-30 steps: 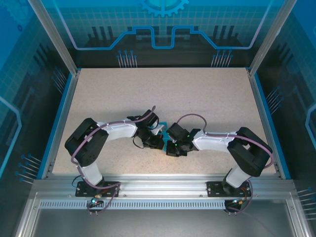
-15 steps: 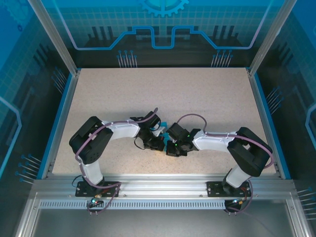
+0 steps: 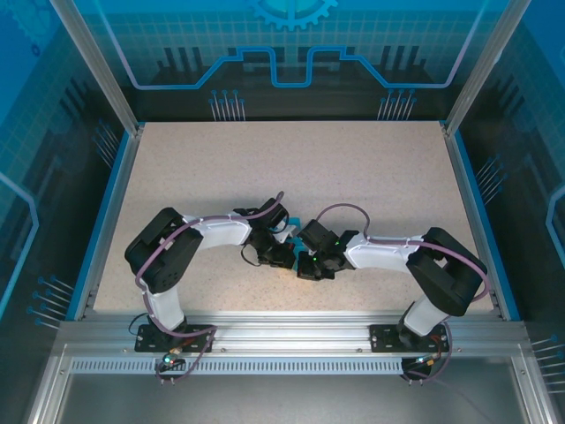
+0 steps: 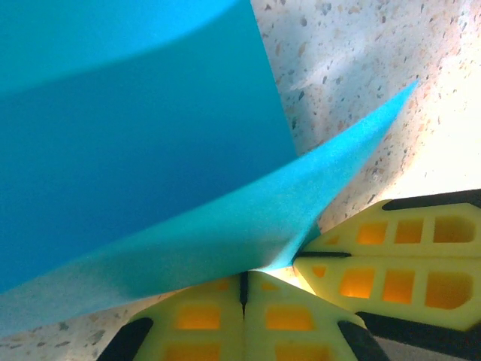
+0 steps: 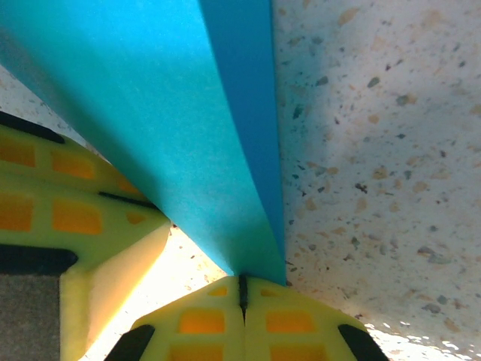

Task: Fold a paper plane with a square sheet of paper (fold left side to right side)
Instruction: Third fold the triangle at the center of the table.

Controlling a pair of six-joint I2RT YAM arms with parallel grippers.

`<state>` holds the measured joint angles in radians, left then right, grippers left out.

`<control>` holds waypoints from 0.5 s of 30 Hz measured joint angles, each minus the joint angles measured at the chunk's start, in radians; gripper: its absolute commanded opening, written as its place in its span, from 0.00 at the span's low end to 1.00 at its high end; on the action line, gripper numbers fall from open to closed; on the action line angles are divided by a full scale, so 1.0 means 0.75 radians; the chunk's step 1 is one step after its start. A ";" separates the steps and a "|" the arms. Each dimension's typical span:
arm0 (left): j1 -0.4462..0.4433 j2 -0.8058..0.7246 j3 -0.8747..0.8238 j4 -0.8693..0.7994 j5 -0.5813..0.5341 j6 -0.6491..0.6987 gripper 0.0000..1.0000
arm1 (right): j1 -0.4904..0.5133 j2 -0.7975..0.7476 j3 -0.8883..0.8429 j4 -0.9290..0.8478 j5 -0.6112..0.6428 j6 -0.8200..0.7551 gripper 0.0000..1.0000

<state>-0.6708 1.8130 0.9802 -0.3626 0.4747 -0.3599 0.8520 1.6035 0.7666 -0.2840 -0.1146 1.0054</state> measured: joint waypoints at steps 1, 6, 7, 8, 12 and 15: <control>0.000 -0.004 0.000 -0.004 0.000 0.002 0.04 | 0.000 0.000 0.000 0.000 0.000 0.000 0.00; 0.000 -0.034 0.001 -0.012 0.001 0.011 0.04 | -0.002 0.000 0.000 -0.001 -0.002 0.000 0.00; 0.000 -0.038 0.001 -0.012 0.002 0.015 0.04 | -0.003 0.000 0.000 -0.001 -0.003 0.000 0.00; 0.000 -0.041 0.002 -0.012 0.002 0.021 0.04 | -0.003 0.000 0.000 -0.001 -0.003 0.000 0.00; 0.000 -0.046 0.004 -0.020 0.003 0.031 0.04 | -0.003 0.000 0.000 -0.001 -0.003 0.000 0.00; 0.000 -0.052 0.009 -0.037 0.005 0.039 0.04 | -0.003 0.000 0.000 -0.002 -0.003 -0.001 0.00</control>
<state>-0.6708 1.7737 0.9871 -0.3904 0.4782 -0.3305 0.8501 1.6035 0.7666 -0.2852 -0.1165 1.0050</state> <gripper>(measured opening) 0.060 0.044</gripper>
